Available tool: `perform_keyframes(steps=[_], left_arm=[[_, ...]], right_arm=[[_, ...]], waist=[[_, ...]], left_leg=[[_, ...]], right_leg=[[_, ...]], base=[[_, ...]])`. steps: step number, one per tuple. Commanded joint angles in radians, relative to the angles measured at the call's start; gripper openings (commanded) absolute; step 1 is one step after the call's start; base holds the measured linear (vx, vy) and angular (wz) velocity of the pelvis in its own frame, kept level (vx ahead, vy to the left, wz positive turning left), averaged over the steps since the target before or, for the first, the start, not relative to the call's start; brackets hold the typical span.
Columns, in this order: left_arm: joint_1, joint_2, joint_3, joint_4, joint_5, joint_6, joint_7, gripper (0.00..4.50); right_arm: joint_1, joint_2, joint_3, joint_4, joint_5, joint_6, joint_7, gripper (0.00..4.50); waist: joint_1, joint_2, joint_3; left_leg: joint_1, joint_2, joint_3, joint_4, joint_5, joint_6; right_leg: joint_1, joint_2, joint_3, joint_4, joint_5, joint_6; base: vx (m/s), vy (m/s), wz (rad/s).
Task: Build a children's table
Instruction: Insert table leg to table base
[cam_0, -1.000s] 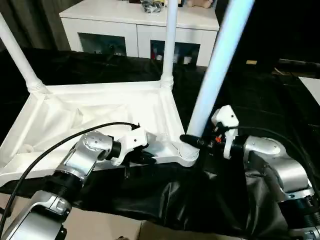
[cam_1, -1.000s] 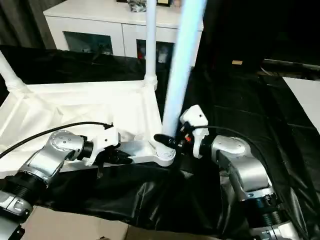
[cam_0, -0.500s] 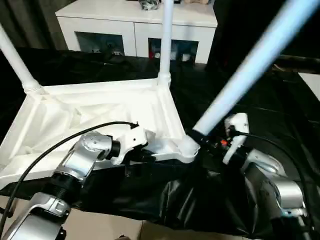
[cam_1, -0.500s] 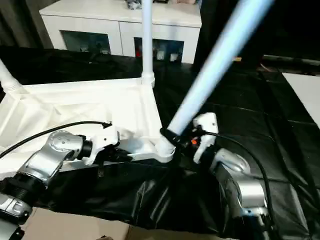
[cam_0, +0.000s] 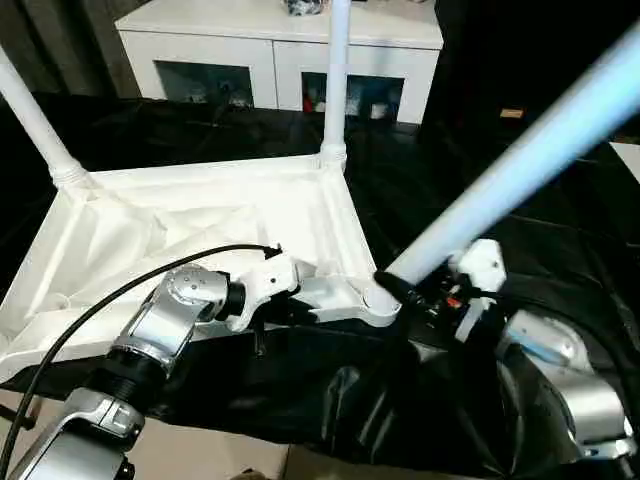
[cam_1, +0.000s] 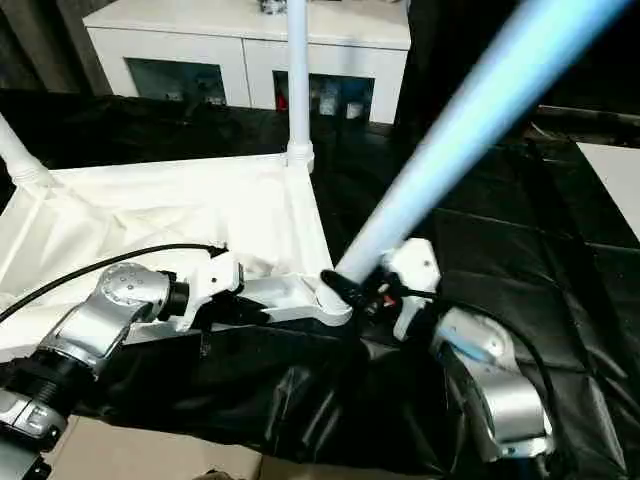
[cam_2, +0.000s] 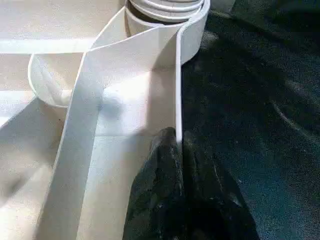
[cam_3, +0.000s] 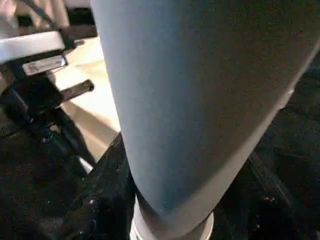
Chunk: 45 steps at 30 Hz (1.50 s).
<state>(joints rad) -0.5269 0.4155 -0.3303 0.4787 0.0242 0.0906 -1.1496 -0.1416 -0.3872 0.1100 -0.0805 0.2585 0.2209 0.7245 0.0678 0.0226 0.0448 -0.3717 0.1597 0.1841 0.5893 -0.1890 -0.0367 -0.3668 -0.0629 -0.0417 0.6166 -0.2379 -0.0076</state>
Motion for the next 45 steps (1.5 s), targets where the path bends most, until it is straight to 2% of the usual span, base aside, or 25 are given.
perform_keyframes(steps=[1, 2, 3, 5, 11, 13, 14, 15, 17, 18, 20, 26, 29, 30, 31, 33, 34, 36, 39, 45], left_arm=[[-0.016, 0.002, 0.065, -0.014, -0.039, -0.015, 0.047, 0.0], [-0.016, 0.003, 0.065, -0.016, -0.038, -0.015, 0.046, 0.0], [-0.016, 0.003, 0.065, -0.016, -0.038, -0.015, 0.046, 0.0], [-0.016, 0.004, 0.064, -0.017, -0.037, -0.015, 0.045, 0.0], [-0.007, 0.004, 0.055, -0.031, -0.038, -0.006, 0.031, 0.0], [-0.005, 0.002, 0.054, -0.034, -0.039, -0.004, 0.031, 0.0], [-0.003, 0.002, 0.052, -0.036, -0.039, 0.0, 0.029, 0.0], [-0.002, 0.003, 0.051, -0.039, -0.039, 0.002, 0.028, 0.0], [0.002, 0.004, 0.05, -0.044, -0.04, 0.005, 0.027, 0.0], [0.004, 0.005, 0.049, -0.047, -0.041, 0.007, 0.026, 0.0], [0.007, 0.007, 0.048, -0.048, -0.037, 0.004, 0.03, 0.0], [0.012, 0.011, 0.049, -0.052, -0.038, 0.009, 0.027, 0.0], [0.009, 0.012, 0.047, -0.051, -0.038, 0.011, 0.023, 0.0], [0.007, 0.012, 0.044, -0.05, -0.038, 0.011, 0.02, 0.0], [0.006, 0.011, 0.043, -0.05, -0.038, 0.011, 0.02, 0.0], [0.005, 0.01, 0.043, -0.05, -0.037, 0.012, 0.02, 0.0], [0.002, 0.008, 0.044, -0.049, -0.038, 0.013, 0.021, 0.0], [0.002, 0.009, 0.045, -0.048, -0.037, 0.012, 0.02, 0.0], [0.002, 0.011, 0.048, -0.05, -0.038, 0.013, 0.023, 0.0], [0.001, 0.011, 0.048, -0.05, -0.042, 0.016, 0.012, 0.0]], right_arm=[[0.026, -0.021, 0.081, 0.044, -0.024, 0.091, 0.07, 1.84], [0.004, -0.025, 0.086, 0.056, -0.017, 0.115, 0.086, 1.84], [-0.002, -0.026, 0.087, 0.059, -0.014, 0.121, 0.09, 1.84], [-0.013, -0.027, 0.088, 0.065, -0.007, 0.134, 0.096, 1.84], [-0.175, -0.073, 0.121, 0.211, 0.018, 0.299, 0.198, 1.84], [-0.203, -0.077, 0.13, 0.264, -0.01, 0.291, 0.211, 1.84], [-0.215, -0.073, 0.126, 0.29, -0.011, 0.298, 0.213, 1.84], [-0.222, -0.07, 0.122, 0.306, -0.009, 0.305, 0.215, 1.84], [-0.238, -0.065, 0.12, 0.345, -0.017, 0.312, 0.208, 1.84], [-0.24, -0.066, 0.122, 0.351, -0.016, 0.314, 0.212, 1.84], [-0.245, -0.073, 0.134, 0.37, -0.028, 0.302, 0.218, 1.84], [-0.239, -0.078, 0.154, 0.382, -0.03, 0.306, 0.254, 1.84], [-0.239, -0.077, 0.185, 0.394, -0.054, 0.271, 0.283, 1.84], [-0.238, -0.084, 0.216, 0.387, -0.07, 0.24, 0.316, 1.84], [-0.237, -0.084, 0.229, 0.379, -0.072, 0.237, 0.329, 1.84], [-0.241, -0.078, 0.243, 0.379, -0.08, 0.228, 0.334, 1.84], [-0.25, -0.066, 0.25, 0.394, -0.09, 0.22, 0.325, 1.84], [-0.265, -0.053, 0.252, 0.43, -0.127, 0.162, 0.291, 1.84], [-0.289, -0.027, 0.229, 0.456, -0.116, 0.144, 0.284, 1.84], [-0.308, -0.001, 0.207, 0.466, -0.06, 0.193, 0.328, 1.84]], waist=[[0.001, -0.018, -0.045], [0.001, -0.017, -0.045], [0.0, -0.021, -0.045], [0.001, -0.018, -0.045], [-0.008, -0.023, -0.046], [-0.005, -0.023, -0.048], [-0.004, -0.026, -0.048], [-0.004, -0.026, -0.049], [-0.005, -0.027, -0.048], [-0.004, -0.021, -0.047], [-0.006, -0.025, -0.047], [-0.005, -0.025, -0.05], [-0.005, -0.024, -0.052], [-0.005, -0.021, -0.053], [-0.006, -0.024, -0.052], [-0.005, -0.023, -0.053], [-0.006, -0.026, -0.053], [-0.006, -0.025, -0.052], [-0.012, -0.024, -0.049], [-0.019, -0.024, -0.05]], left_leg=[[0.012, 0.077, -0.032, -0.077, -0.171, 0.062], [0.01, 0.077, -0.032, -0.077, -0.166, 0.063], [0.01, 0.076, -0.032, -0.076, -0.164, 0.067], [0.011, 0.077, -0.03, -0.075, -0.163, 0.067], [0.014, 0.075, -0.031, -0.073, -0.169, 0.062], [0.013, 0.077, -0.029, -0.07, -0.148, 0.061], [0.013, 0.077, -0.028, -0.07, -0.14, 0.062], [0.014, 0.077, -0.029, -0.07, -0.136, 0.064], [0.014, 0.076, -0.029, -0.07, -0.144, 0.063], [0.015, 0.077, -0.029, -0.071, -0.16, 0.055], [0.016, 0.078, -0.03, -0.074, -0.186, 0.041], [0.018, 0.079, -0.029, -0.073, -0.184, 0.038], [0.018, 0.078, -0.03, -0.074, -0.181, 0.038], [0.018, 0.079, -0.03, -0.073, -0.185, 0.037], [0.018, 0.079, -0.03, -0.073, -0.187, 0.037], [0.018, 0.079, -0.03, -0.073, -0.185, 0.038], [0.018, 0.079, -0.03, -0.074, -0.19, 0.038], [0.02, 0.08, -0.03, -0.076, -0.208, 0.031], [0.022, 0.08, -0.033, -0.081, -0.259, 0.009], [0.022, 0.081, -0.034, -0.084, -0.275, 0.003]], right_leg=[[0.027, -0.096, 0.053, -0.077, -0.107, -0.209], [0.028, -0.096, 0.052, -0.077, -0.105, -0.209], [0.029, -0.095, 0.052, -0.076, -0.107, -0.212], [0.026, -0.096, 0.053, -0.078, -0.112, -0.211], [0.029, -0.094, 0.05, -0.075, -0.13, -0.233], [0.029, -0.096, 0.051, -0.072, -0.099, -0.236], [0.029, -0.094, 0.051, -0.071, -0.078, -0.237], [0.03, -0.095, 0.05, -0.069, -0.065, -0.24], [0.029, -0.095, 0.049, -0.07, -0.077, -0.244], [0.028, -0.096, 0.05, -0.072, -0.102, -0.244], [0.028, -0.095, 0.05, -0.074, -0.132, -0.237], [0.028, -0.095, 0.051, -0.074, -0.104, -0.237], [0.029, -0.093, 0.05, -0.071, -0.076, -0.243], [0.029, -0.094, 0.05, -0.07, -0.073, -0.244], [0.029, -0.093, 0.05, -0.071, -0.07, -0.244], [0.03, -0.094, 0.05, -0.071, -0.066, -0.245], [0.029, -0.093, 0.05, -0.072, -0.071, -0.245], [0.026, -0.094, 0.05, -0.074, -0.095, -0.245], [0.024, -0.093, 0.051, -0.079, -0.158, -0.236], [0.022, -0.092, 0.053, -0.079, -0.156, -0.233]], base=[[0.0, 0.0, 0.0], [0.0, 0.0, 0.0], [0.0, 0.0, 0.0], [0.0, 0.0, 0.0], [0.0, 0.0, 0.0], [0.0, 0.0, 0.0], [0.0, 0.0, 0.0], [0.0, 0.0, 0.0], [0.0, 0.0, 0.0], [0.0, 0.0, 0.0], [0.0, 0.0, 0.0], [0.0, 0.0, 0.0], [0.0, 0.0, 0.0], [0.0, 0.0, 0.0], [0.0, 0.0, 0.0], [0.0, 0.0, 0.0], [0.0, 0.0, 0.0], [0.0, 0.0, 0.0], [0.0, 0.0, 0.0], [0.0, 0.0, 0.0]])
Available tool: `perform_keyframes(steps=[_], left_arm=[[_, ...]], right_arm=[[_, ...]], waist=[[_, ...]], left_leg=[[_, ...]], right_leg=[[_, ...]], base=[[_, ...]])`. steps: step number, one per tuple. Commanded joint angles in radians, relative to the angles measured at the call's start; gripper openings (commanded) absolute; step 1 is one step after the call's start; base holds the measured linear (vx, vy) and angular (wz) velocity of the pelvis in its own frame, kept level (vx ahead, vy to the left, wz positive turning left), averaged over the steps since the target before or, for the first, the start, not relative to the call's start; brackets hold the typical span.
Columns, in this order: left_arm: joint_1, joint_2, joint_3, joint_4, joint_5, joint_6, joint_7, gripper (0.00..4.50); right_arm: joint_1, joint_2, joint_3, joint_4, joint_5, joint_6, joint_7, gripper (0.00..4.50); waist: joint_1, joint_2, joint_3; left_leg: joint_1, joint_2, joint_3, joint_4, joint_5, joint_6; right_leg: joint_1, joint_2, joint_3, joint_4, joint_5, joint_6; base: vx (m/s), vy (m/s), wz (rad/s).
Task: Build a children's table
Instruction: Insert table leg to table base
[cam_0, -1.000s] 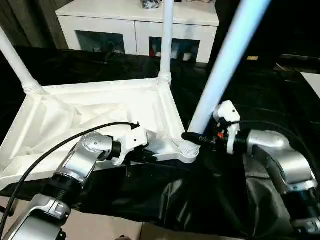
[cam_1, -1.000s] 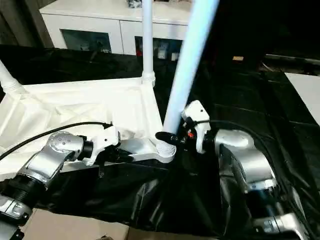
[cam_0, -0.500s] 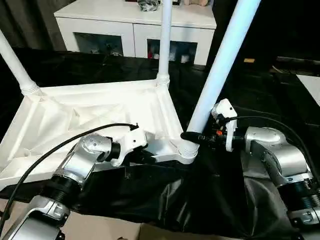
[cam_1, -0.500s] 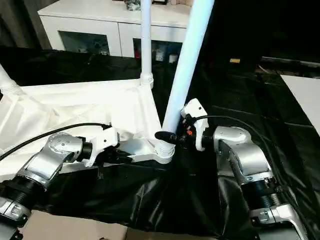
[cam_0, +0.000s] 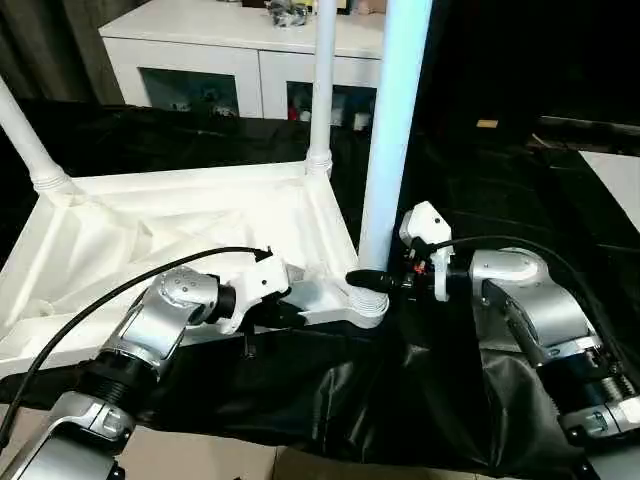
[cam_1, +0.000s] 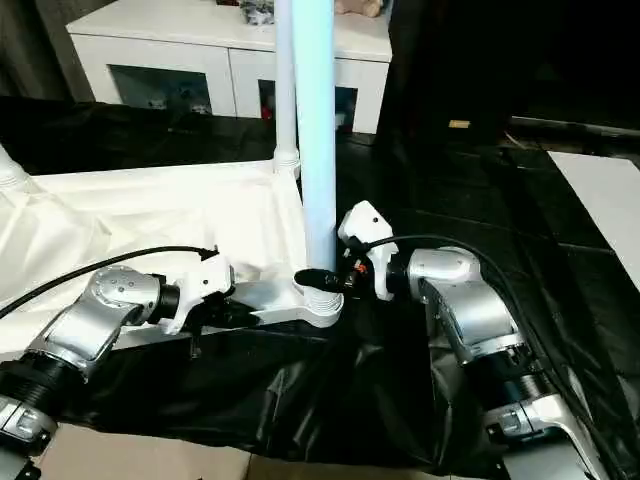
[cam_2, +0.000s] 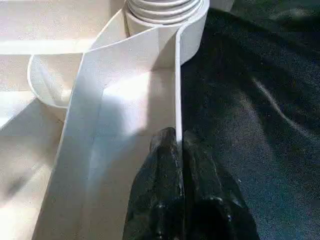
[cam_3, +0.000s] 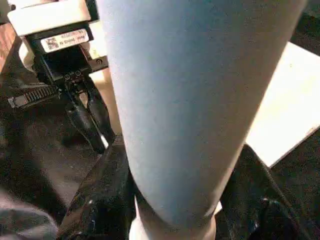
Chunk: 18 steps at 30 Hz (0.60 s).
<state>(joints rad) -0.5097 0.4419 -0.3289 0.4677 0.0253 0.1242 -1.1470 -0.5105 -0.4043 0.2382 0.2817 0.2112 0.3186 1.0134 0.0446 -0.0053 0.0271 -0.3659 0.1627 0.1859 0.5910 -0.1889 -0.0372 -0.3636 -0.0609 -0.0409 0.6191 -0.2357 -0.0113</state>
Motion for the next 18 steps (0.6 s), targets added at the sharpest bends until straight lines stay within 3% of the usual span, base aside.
perform_keyframes(steps=[1, 4, 7, 15, 18], left_arm=[[-0.016, -0.015, 0.047, -0.038, -0.043, -0.018, 0.009, 0.0], [-0.017, -0.013, 0.047, -0.037, -0.042, -0.021, 0.012, 0.0], [-0.019, -0.012, 0.047, -0.036, -0.041, -0.023, 0.017, 0.0], [-0.014, -0.004, 0.053, -0.04, -0.04, -0.027, 0.027, 0.0], [-0.011, -0.001, 0.055, -0.042, -0.041, -0.028, 0.03, 0.0]], right_arm=[[0.055, 0.022, 0.073, 0.118, -0.013, 0.099, 0.038, 1.84], [0.039, 0.029, 0.062, 0.177, -0.04, 0.073, 0.011, 1.84], [0.028, 0.031, 0.044, 0.237, -0.061, 0.048, -0.024, 1.84], [0.091, 0.007, 0.024, 0.193, -0.056, 0.043, -0.043, 1.84], [0.131, 0.03, -0.039, 0.175, -0.031, 0.016, -0.101, 1.84]], waist=[[0.004, 0.004, -0.033], [0.005, 0.004, -0.033], [0.0, 0.005, -0.029], [0.005, 0.002, -0.029], [0.007, 0.002, -0.027]], left_leg=[[0.016, 0.077, -0.035, -0.084, -0.271, 0.005], [0.015, 0.077, -0.035, -0.084, -0.26, 0.007], [0.017, 0.077, -0.036, -0.087, -0.303, -0.006], [0.017, 0.079, -0.036, -0.09, -0.3, -0.004], [0.017, 0.08, -0.037, -0.092, -0.313, -0.006]], right_leg=[[0.02, -0.095, 0.052, -0.081, -0.151, -0.233], [0.02, -0.094, 0.052, -0.08, -0.134, -0.237], [0.015, -0.095, 0.052, -0.087, -0.213, -0.23], [0.015, -0.096, 0.053, -0.087, -0.19, -0.218], [0.013, -0.099, 0.056, -0.093, -0.23, -0.205]], base=[[0.0, 0.0, 0.0], [0.0, 0.0, 0.0], [0.0, 0.0, 0.0], [0.0, 0.0, 0.0], [0.0, 0.0, 0.0]])
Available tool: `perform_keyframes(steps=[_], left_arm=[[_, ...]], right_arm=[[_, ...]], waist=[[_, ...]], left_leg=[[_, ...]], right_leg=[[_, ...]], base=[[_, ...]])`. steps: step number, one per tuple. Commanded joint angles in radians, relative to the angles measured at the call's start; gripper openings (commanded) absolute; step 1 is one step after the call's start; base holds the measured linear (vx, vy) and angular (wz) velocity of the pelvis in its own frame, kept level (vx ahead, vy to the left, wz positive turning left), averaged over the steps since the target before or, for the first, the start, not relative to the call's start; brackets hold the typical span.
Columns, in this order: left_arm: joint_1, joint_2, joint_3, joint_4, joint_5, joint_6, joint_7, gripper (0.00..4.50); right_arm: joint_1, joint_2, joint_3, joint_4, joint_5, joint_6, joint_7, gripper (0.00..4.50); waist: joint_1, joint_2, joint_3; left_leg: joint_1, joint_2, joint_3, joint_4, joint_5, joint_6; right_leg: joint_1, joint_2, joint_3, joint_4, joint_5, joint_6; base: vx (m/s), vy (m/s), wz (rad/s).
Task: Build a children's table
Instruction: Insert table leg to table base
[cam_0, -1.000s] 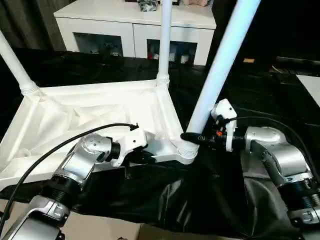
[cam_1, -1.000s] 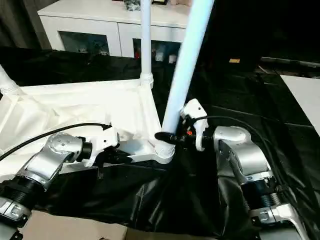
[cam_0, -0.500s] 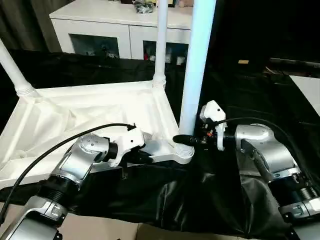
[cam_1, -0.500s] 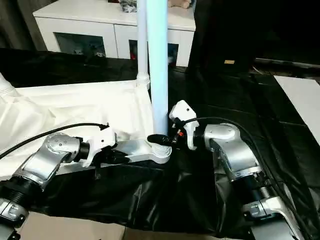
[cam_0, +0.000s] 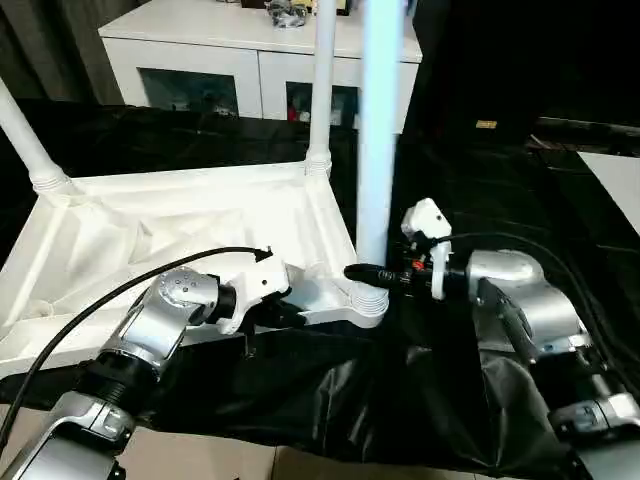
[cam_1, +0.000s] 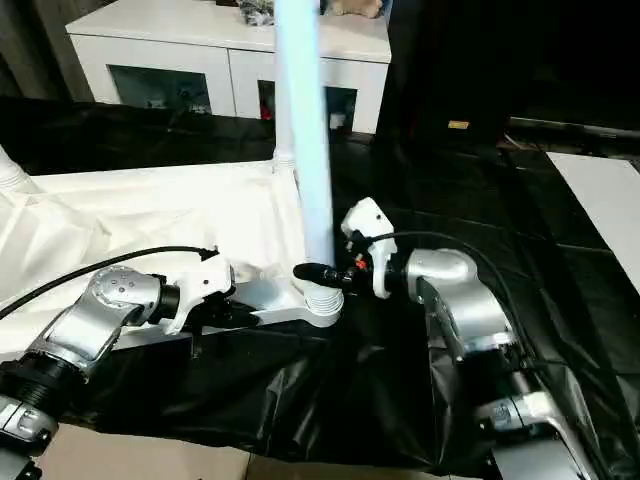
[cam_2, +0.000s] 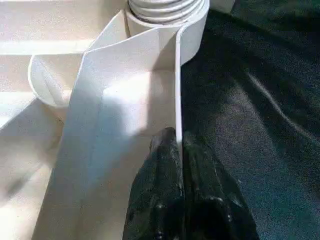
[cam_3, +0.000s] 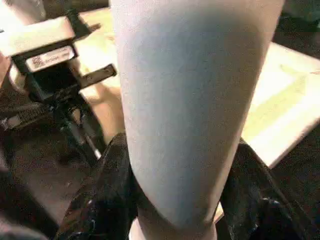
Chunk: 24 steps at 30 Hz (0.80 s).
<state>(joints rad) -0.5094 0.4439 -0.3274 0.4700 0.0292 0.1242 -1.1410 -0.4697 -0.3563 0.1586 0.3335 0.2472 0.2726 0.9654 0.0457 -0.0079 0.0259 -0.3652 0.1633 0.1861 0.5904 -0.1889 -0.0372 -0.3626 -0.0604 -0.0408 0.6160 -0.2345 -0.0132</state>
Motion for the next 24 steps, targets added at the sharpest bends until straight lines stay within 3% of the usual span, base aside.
perform_keyframes(steps=[1, 2, 3, 7, 8, 10, 11, 15, 18, 21, 22, 24], left_arm=[[-0.01, -0.002, 0.053, -0.046, -0.044, -0.029, 0.025, 0.0], [-0.01, -0.001, 0.053, -0.046, -0.044, -0.029, 0.025, 0.0], [-0.011, -0.001, 0.054, -0.046, -0.044, -0.031, 0.027, 0.0], [-0.012, -0.002, 0.054, -0.045, -0.044, -0.032, 0.027, 0.0], [-0.015, -0.002, 0.055, -0.042, -0.044, -0.033, 0.027, 0.0], [-0.016, -0.002, 0.055, -0.041, -0.044, -0.033, 0.027, 0.0], [-0.021, -0.003, 0.055, -0.036, -0.043, -0.036, 0.026, 0.0], [-0.031, -0.006, 0.052, -0.025, -0.04, -0.042, 0.024, 0.0], [-0.029, -0.006, 0.051, -0.027, -0.041, -0.04, 0.025, 0.0], [-0.024, -0.004, 0.05, -0.036, -0.044, -0.032, 0.019, 0.0], [-0.022, -0.001, 0.05, -0.042, -0.047, -0.027, 0.015, 0.0], [-0.022, 0.001, 0.05, -0.042, -0.047, -0.028, 0.013, 0.0]], right_arm=[[0.098, -0.012, 0.025, 0.119, -0.061, 0.053, -0.067, 1.84], [0.099, -0.011, 0.023, 0.119, -0.059, 0.051, -0.069, 1.84], [0.117, 0.005, -0.025, 0.103, -0.035, 0.033, -0.106, 1.84], [0.123, 0.014, -0.049, 0.092, -0.017, 0.031, -0.115, 1.84], [0.131, 0.019, -0.071, 0.072, 0.001, 0.029, -0.122, 1.84], [0.132, 0.018, -0.072, 0.069, 0.002, 0.03, -0.122, 1.84], [0.137, 0.014, -0.077, 0.052, 0.009, 0.034, -0.118, 1.84], [0.172, -0.025, -0.019, 0.004, -0.03, 0.031, -0.076, 1.84], [0.18, -0.026, -0.018, -0.003, -0.023, 0.04, -0.076, 1.84], [0.156, -0.002, -0.087, -0.006, 0.049, 0.084, -0.099, 1.84], [0.114, 0.005, -0.181, -0.032, 0.169, 0.156, -0.089, 1.84], [0.093, -0.006, -0.225, -0.058, 0.242, 0.194, -0.057, 1.84]], waist=[[0.004, 0.007, -0.026], [0.003, 0.006, -0.027], [0.003, 0.011, -0.024], [0.003, 0.01, -0.026], [0.004, 0.019, -0.025], [0.002, 0.013, -0.025], [0.003, 0.017, -0.025], [0.005, 0.011, -0.026], [0.01, 0.01, -0.026], [0.013, 0.01, -0.026], [0.014, 0.01, -0.025], [0.016, 0.011, -0.031]], left_leg=[[0.017, 0.079, -0.04, -0.093, -0.324, -0.01], [0.017, 0.079, -0.039, -0.093, -0.328, -0.01], [0.018, 0.08, -0.038, -0.095, -0.345, -0.017], [0.018, 0.079, -0.039, -0.095, -0.342, -0.016], [0.017, 0.079, -0.039, -0.096, -0.341, -0.017], [0.017, 0.079, -0.039, -0.096, -0.344, -0.016], [0.017, 0.079, -0.039, -0.096, -0.344, -0.015], [0.015, 0.079, -0.036, -0.094, -0.312, -0.005], [0.013, 0.079, -0.034, -0.093, -0.276, 0.011], [0.014, 0.078, -0.034, -0.092, -0.27, 0.015], [0.015, 0.079, -0.034, -0.093, -0.273, 0.017], [0.014, 0.081, -0.035, -0.09, -0.243, 0.024]], right_leg=[[0.012, -0.097, 0.053, -0.089, -0.248, -0.2], [0.011, -0.097, 0.054, -0.09, -0.252, -0.199], [0.006, -0.097, 0.056, -0.094, -0.266, -0.193], [0.007, -0.097, 0.055, -0.092, -0.252, -0.197], [0.007, -0.097, 0.056, -0.092, -0.248, -0.197], [0.008, -0.096, 0.055, -0.092, -0.247, -0.198], [0.008, -0.097, 0.056, -0.093, -0.248, -0.197], [0.01, -0.096, 0.056, -0.092, -0.218, -0.198], [0.013, -0.097, 0.055, -0.09, -0.191, -0.2], [0.013, -0.098, 0.055, -0.091, -0.2, -0.202], [0.013, -0.097, 0.055, -0.091, -0.202, -0.204], [0.019, -0.097, 0.054, -0.085, -0.16, -0.22]], base=[[0.0, 0.0, 0.0], [0.0, 0.0, 0.0], [0.0, 0.0, 0.0], [0.0, 0.0, 0.0], [0.0, 0.0, 0.0], [0.0, 0.0, 0.0], [0.0, 0.0, 0.0], [0.0, 0.0, 0.0], [0.0, 0.0, 0.0], [0.0, 0.0, 0.0], [0.0, 0.0, 0.0], [0.0, 0.0, 0.0]])
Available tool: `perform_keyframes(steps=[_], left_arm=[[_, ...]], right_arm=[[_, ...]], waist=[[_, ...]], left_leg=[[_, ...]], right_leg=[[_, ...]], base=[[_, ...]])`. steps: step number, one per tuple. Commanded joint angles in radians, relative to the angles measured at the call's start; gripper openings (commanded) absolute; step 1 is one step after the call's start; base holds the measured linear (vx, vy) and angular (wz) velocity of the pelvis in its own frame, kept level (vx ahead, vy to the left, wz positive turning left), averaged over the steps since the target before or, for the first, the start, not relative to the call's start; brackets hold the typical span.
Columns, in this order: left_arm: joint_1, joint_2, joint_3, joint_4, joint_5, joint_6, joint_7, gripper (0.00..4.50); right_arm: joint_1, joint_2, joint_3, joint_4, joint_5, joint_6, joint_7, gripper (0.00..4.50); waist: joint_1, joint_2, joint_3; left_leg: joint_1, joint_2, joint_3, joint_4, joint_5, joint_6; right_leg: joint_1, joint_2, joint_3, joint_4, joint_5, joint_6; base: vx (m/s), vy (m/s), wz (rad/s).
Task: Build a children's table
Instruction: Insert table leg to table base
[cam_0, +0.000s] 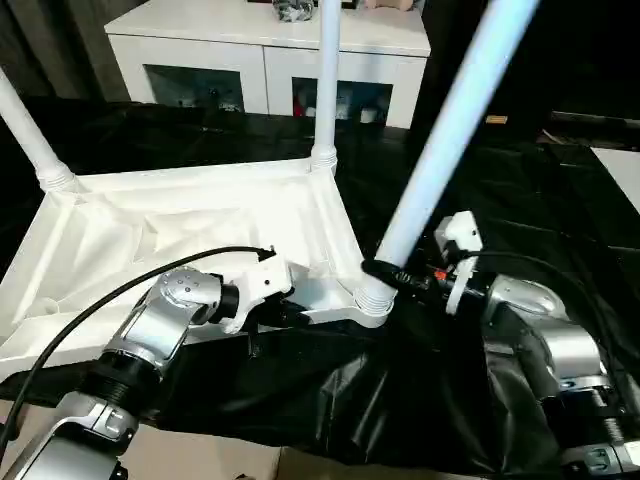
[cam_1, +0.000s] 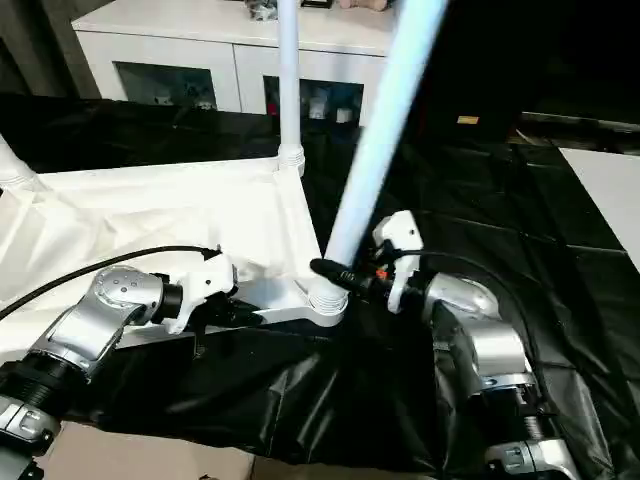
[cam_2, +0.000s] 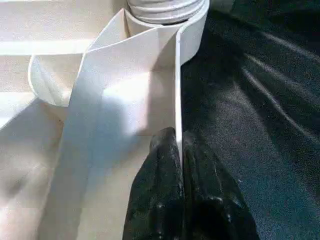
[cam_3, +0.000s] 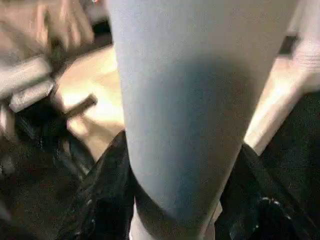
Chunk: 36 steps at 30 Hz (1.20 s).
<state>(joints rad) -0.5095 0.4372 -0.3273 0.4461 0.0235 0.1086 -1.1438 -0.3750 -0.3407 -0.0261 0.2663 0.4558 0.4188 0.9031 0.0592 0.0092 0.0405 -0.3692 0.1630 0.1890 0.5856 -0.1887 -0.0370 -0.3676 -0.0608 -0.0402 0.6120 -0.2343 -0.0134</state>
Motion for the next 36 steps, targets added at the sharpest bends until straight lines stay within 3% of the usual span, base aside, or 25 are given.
perform_keyframes(steps=[1, 2, 3, 5, 6, 7, 9, 15, 18, 21, 31, 36], left_arm=[[-0.022, 0.008, 0.05, -0.017, -0.041, -0.014, 0.015, 0.0], [-0.025, 0.005, 0.049, -0.013, -0.039, -0.017, 0.014, 0.0], [-0.025, 0.005, 0.049, -0.013, -0.039, -0.017, 0.014, 0.0], [-0.029, 0.002, 0.048, -0.009, -0.038, -0.019, 0.014, 0.0], [-0.029, 0.001, 0.047, -0.008, -0.037, -0.02, 0.014, 0.0], [-0.03, -0.002, 0.046, -0.006, -0.035, -0.021, 0.015, 0.0], [-0.029, -0.002, 0.046, -0.006, -0.035, -0.021, 0.016, 0.0], [-0.027, -0.001, 0.043, -0.009, -0.035, -0.019, 0.017, 0.0], [-0.028, -0.001, 0.044, -0.007, -0.033, -0.02, 0.017, 0.0], [-0.029, 0.0, 0.045, -0.007, -0.032, -0.021, 0.016, 0.0], [-0.033, -0.001, 0.043, -0.001, -0.029, -0.025, 0.015, 0.0], [-0.033, -0.001, 0.043, -0.001, -0.029, -0.025, 0.015, 0.0]], right_arm=[[-0.01, -0.03, -0.058, -0.005, 0.069, 0.065, 0.025, 1.84], [-0.022, -0.051, -0.08, -0.029, 0.121, 0.105, 0.053, 1.84], [-0.022, -0.051, -0.08, -0.029, 0.121, 0.105, 0.053, 1.84], [-0.033, -0.076, -0.103, -0.057, 0.185, 0.159, 0.087, 1.84], [-0.036, -0.095, -0.114, -0.076, 0.223, 0.195, 0.113, 1.84], [-0.037, -0.121, -0.125, -0.103, 0.272, 0.259, 0.157, 1.84], [-0.036, -0.13, -0.131, -0.114, 0.295, 0.296, 0.175, 1.84], [-0.036, -0.145, -0.172, -0.143, 0.422, 0.43, 0.208, 1.84], [-0.038, -0.146, -0.185, -0.151, 0.462, 0.46, 0.207, 1.84], [-0.047, -0.139, -0.228, -0.168, 0.548, 0.527, 0.2, 1.84], [-0.039, -0.142, -0.265, -0.222, 0.668, 0.623, 0.186, 1.84], [-0.04, -0.138, -0.278, -0.226, 0.691, 0.642, 0.176, 1.84]], waist=[[0.004, -0.007, -0.047], [0.006, -0.008, -0.053], [0.01, -0.008, -0.057], [0.011, -0.008, -0.06], [0.019, -0.008, -0.066], [0.021, -0.008, -0.064], [0.028, -0.009, -0.062], [0.039, -0.007, -0.059], [0.042, -0.008, -0.059], [0.043, -0.007, -0.06], [0.045, -0.008, -0.063], [0.045, -0.008, -0.062]], left_leg=[[0.017, 0.081, -0.036, -0.082, -0.223, 0.028], [0.012, 0.075, -0.03, -0.072, -0.138, 0.058], [0.007, 0.073, -0.028, -0.063, -0.074, 0.087], [0.002, 0.07, -0.026, -0.058, -0.028, 0.112], [-0.002, 0.07, -0.024, -0.047, 0.02, 0.15], [-0.002, 0.07, -0.022, -0.047, 0.023, 0.159], [-0.004, 0.072, -0.021, -0.046, 0.002, 0.165], [0.002, 0.078, -0.02, -0.048, -0.038, 0.121], [0.001, 0.076, -0.019, -0.048, -0.04, 0.107], [0.0, 0.074, -0.019, -0.046, -0.031, 0.107], [-0.001, 0.072, -0.019, -0.043, -0.02, 0.103], [0.0, 0.071, -0.019, -0.042, -0.028, 0.091]], right_leg=[[0.024, -0.096, 0.053, -0.077, -0.129, -0.225], [0.031, -0.094, 0.05, -0.065, -0.009, -0.24], [0.034, -0.094, 0.05, -0.054, 0.082, -0.248], [0.035, -0.091, 0.047, -0.046, 0.153, -0.253], [0.036, -0.088, 0.043, -0.035, 0.253, -0.26], [0.033, -0.086, 0.041, -0.036, 0.257, -0.261], [0.033, -0.087, 0.038, -0.037, 0.221, -0.258], [0.027, -0.089, 0.038, -0.046, 0.072, -0.258], [0.026, -0.089, 0.039, -0.045, 0.059, -0.255], [0.026, -0.088, 0.04, -0.043, 0.076, -0.252], [0.026, -0.088, 0.038, -0.04, 0.08, -0.251], [0.026, -0.089, 0.039, -0.041, 0.061, -0.251]], base=[[0.0, 0.0, 0.0], [0.0, 0.0, 0.0], [0.0, 0.0, 0.0], [0.0, 0.0, 0.0], [0.0, 0.0, 0.0], [0.0, 0.0, 0.0], [0.0, 0.0, 0.0], [0.0, 0.0, 0.0], [0.0, 0.0, 0.0], [0.0, 0.0, 0.0], [0.0, 0.0, 0.0], [0.0, 0.0, 0.0]])
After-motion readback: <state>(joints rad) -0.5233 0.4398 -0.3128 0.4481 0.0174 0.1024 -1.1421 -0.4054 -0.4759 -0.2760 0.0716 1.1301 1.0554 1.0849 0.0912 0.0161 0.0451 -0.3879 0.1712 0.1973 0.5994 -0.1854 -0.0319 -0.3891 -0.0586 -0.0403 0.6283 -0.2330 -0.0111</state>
